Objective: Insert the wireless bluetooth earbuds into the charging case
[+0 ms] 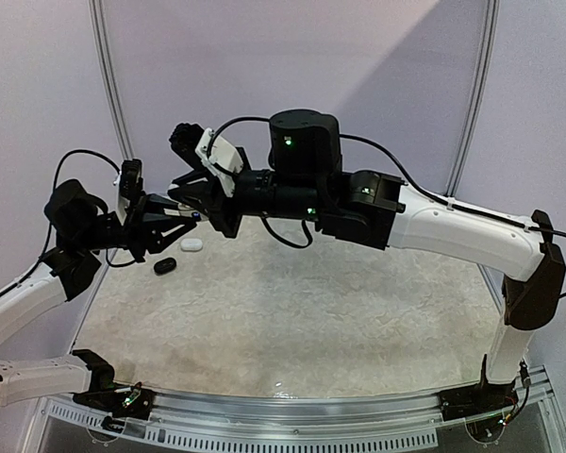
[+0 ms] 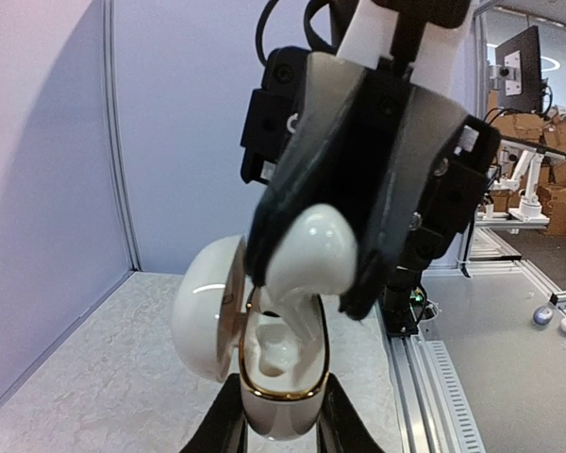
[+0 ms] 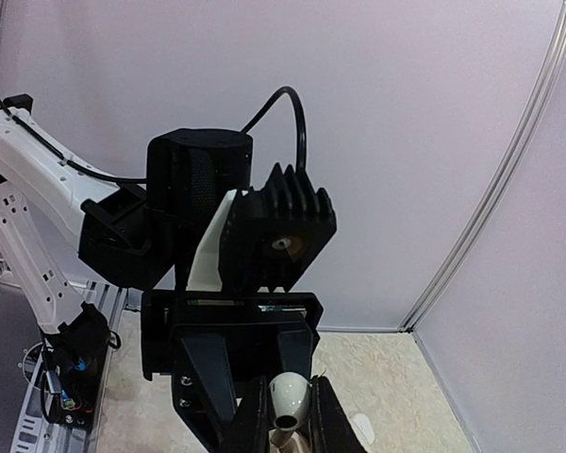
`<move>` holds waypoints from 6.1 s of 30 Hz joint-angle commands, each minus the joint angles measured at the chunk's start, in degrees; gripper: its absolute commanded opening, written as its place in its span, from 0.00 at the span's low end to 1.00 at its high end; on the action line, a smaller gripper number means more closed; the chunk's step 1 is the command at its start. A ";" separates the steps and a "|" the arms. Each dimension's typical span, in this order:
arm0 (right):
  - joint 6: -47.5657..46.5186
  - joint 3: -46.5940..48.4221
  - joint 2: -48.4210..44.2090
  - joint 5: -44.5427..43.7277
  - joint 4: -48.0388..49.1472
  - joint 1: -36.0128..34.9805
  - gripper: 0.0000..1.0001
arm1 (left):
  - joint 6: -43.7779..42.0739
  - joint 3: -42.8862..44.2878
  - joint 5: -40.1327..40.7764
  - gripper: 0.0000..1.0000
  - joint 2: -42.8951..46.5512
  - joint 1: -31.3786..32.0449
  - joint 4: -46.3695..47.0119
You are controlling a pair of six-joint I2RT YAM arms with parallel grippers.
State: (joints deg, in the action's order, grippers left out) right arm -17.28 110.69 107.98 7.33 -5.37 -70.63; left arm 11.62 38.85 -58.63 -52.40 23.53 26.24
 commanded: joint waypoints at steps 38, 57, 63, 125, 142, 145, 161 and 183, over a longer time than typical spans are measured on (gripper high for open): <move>3.58 -9.92 0.73 -19.43 12.01 -3.36 0.00 | -2.86 -1.49 6.40 0.00 1.89 0.77 -2.42; 2.93 -8.10 4.43 -24.68 13.14 -3.76 0.00 | -5.72 -1.76 7.72 0.00 2.56 0.73 -2.97; 6.35 -9.70 5.51 -25.77 14.00 -3.89 0.00 | -6.14 -2.06 9.62 0.00 3.12 0.77 -2.79; 11.37 -11.59 5.18 -34.40 8.45 -3.92 0.19 | -7.65 -2.46 10.76 0.00 4.23 0.36 -3.30; 13.58 -13.36 3.12 -35.85 9.05 -3.89 0.23 | -7.72 -2.33 10.19 0.00 4.17 0.44 -3.81; 13.67 -13.40 3.04 -36.09 8.97 -3.75 0.24 | -7.73 -2.46 9.96 0.00 4.17 0.42 -3.91; 14.35 -13.69 2.27 -36.22 8.47 -3.28 0.22 | -7.23 -2.21 9.06 0.00 4.01 0.39 -4.31; 17.01 -14.81 0.91 -35.99 6.90 -2.44 0.22 | -2.52 0.15 7.68 0.00 3.50 0.42 -8.29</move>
State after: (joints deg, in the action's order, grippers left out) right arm -1.32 97.73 109.78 -24.97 7.16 -75.37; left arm 6.96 35.73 -47.00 -50.37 23.51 14.48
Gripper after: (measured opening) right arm 0.218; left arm 0.232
